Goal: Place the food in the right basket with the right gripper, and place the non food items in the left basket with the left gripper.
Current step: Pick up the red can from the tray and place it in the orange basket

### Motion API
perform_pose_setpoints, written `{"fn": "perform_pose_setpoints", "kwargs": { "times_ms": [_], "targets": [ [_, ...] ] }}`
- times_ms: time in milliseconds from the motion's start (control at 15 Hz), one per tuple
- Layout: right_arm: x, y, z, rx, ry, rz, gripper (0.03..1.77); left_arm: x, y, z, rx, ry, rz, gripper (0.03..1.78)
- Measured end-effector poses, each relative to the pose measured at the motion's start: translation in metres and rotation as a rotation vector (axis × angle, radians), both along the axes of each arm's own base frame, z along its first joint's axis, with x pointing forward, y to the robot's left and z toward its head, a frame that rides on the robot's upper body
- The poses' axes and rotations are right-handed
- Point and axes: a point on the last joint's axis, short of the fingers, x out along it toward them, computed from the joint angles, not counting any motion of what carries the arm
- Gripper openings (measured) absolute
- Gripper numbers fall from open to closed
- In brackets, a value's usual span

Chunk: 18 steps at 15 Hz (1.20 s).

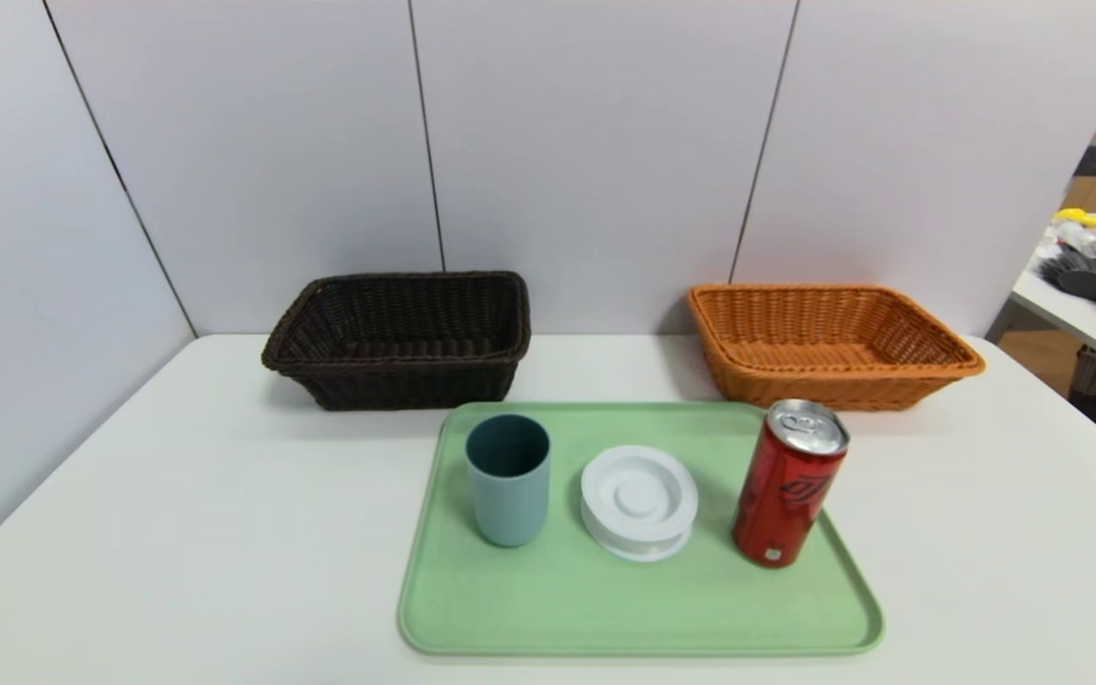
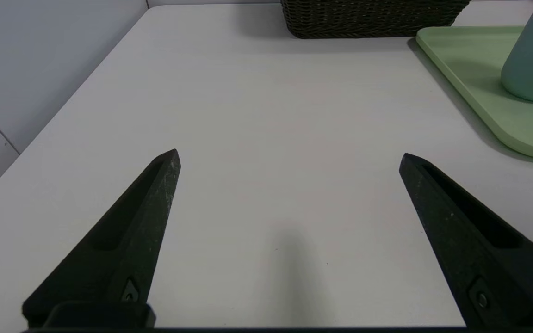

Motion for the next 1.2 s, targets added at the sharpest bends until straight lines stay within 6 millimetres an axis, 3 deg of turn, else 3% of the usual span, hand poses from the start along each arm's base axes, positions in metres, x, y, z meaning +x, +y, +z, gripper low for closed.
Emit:
{"fn": "perform_pose_setpoints", "kwargs": {
  "times_ms": [667,800,1000,1200],
  "targets": [
    [0.001,0.000,0.004,-0.007,0.022,0.002,1.70,-0.003,0.000,0.008,0.013,-0.019,0.000,1.69],
    [-0.005,0.000,0.024,-0.013,-0.019,0.012,1.70,-0.011,0.000,0.030,0.027,-0.059,-0.013,1.69],
    [-0.019,0.002,0.072,-0.037,-0.061,0.077,1.70,-0.022,-0.001,0.067,0.099,-0.077,-0.049,1.69],
    [-0.017,0.004,0.109,-0.077,-0.039,0.163,1.70,-0.015,-0.001,0.104,0.143,-0.075,-0.058,1.69]
  ]
}}
